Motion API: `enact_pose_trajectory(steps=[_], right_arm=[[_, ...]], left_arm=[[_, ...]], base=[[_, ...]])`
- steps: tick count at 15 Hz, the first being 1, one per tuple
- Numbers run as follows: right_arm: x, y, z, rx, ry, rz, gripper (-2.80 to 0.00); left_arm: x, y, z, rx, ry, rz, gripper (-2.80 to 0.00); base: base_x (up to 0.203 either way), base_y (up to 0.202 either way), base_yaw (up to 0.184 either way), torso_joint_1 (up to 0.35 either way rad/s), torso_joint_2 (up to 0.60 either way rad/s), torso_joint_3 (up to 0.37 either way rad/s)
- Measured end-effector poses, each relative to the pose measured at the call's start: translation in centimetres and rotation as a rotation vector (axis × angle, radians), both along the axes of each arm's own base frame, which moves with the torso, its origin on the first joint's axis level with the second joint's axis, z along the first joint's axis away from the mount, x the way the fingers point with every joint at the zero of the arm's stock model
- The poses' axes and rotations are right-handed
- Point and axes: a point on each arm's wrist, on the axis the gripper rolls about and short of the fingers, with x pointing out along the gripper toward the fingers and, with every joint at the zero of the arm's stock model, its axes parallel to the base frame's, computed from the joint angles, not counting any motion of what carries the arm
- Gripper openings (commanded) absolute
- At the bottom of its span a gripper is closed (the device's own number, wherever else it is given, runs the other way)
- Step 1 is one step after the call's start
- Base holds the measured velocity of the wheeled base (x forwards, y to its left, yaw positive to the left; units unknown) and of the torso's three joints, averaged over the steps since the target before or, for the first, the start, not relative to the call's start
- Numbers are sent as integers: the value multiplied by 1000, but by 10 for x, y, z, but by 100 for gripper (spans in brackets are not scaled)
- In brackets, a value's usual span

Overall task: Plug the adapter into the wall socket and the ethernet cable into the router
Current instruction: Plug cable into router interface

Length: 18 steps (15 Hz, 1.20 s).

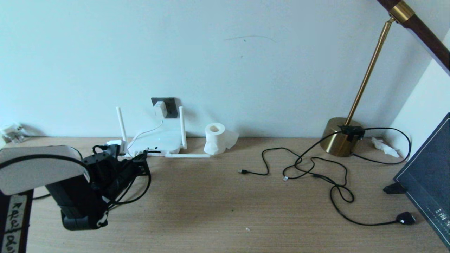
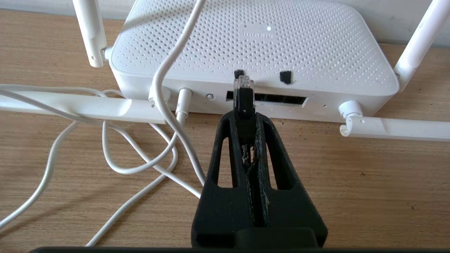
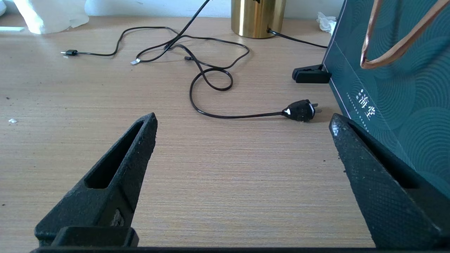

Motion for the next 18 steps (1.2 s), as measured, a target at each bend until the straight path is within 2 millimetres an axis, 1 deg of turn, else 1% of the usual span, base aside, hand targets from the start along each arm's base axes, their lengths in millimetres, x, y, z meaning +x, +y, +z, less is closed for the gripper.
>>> enact_pose_trajectory(steps=[6,11,18], right_arm=[[0,0,0,0,0,0,0],[0,0,0,0,0,0,0],[0,0,0,0,0,0,0]], left_arm=[[6,-4,-7,0,5,-8,-280],[5,-8,-15,1,26,-15,-280],[4,-8,-16,2,34,-14,-280]], base=[[0,0,0,0,0,0],[0,0,0,0,0,0],[0,0,0,0,0,0]])
